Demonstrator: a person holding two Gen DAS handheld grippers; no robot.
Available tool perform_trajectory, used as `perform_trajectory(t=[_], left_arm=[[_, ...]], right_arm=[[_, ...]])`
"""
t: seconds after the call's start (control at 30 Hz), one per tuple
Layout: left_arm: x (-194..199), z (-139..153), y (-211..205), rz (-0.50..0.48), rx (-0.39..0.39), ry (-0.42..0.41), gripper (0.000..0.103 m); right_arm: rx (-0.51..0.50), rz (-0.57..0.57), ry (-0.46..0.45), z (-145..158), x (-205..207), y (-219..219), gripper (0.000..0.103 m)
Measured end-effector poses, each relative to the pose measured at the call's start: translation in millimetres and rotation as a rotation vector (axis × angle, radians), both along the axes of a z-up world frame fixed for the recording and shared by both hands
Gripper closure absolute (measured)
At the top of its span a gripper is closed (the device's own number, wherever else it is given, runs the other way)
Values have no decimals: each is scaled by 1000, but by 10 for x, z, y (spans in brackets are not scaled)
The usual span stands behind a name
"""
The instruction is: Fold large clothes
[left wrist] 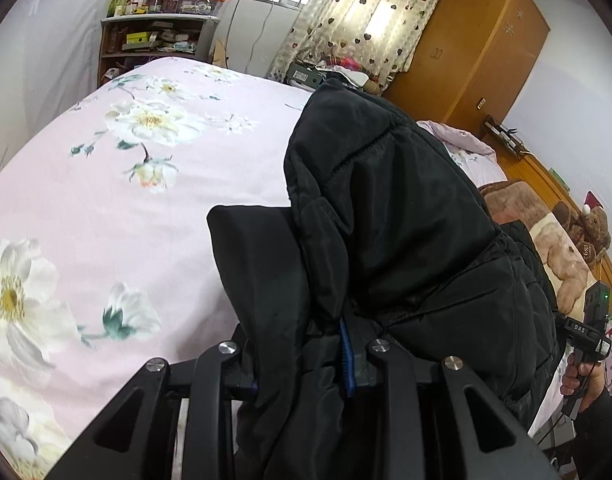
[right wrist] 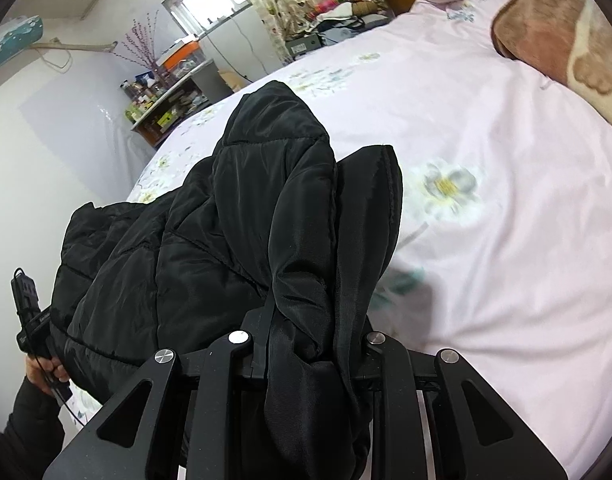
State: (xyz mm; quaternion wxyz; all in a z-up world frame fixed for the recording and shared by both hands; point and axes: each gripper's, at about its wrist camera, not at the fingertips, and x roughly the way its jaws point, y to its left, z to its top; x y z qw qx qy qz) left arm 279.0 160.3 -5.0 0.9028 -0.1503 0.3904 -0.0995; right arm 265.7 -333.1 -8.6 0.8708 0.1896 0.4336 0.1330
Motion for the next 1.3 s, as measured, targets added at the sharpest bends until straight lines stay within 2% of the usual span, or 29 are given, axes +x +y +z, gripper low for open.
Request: perform_trajectory(t=[0.27, 0.47, 0.6, 0.73, 0.8, 0.87, 0.97, 1.1, 1.23, 1.3], left_arm=[[459, -13, -323, -23, -36, -11, 73], [883, -176, -721, -67, -42, -11, 73], [1097, -392, -867, -78, -26, -7, 73], [1241, -731, -875, -42, -1, 38, 72], [1285, -980, -831, -12, -2, 102, 66], [1254, -1125, -790, -3, -12, 122, 61], [1213, -1098, -742, 8, -32, 126, 55], [1073, -900, -610, 35, -33, 130, 56], [791, -528, -492, 96, 38, 33, 59], [738, -360, -575, 72, 31, -16, 59]], right_arm=[[-35, -48, -29, 122, 448, -220, 80], [-46, -139, -28, 29, 718, -593, 80], [-39, -158, -19, -152, 907, -751, 80], [-26, -170, 14, -507, 1107, -812, 78], [-12, -195, 47, -681, 1198, -862, 73], [25, -231, 87, -876, 1229, -939, 60], [28, -259, 79, -906, 1154, -996, 46], [8, -287, 59, -667, 991, -1069, 44], [-72, -318, -42, -249, 716, -1057, 44], [-102, -288, -84, -87, 613, -915, 44]])
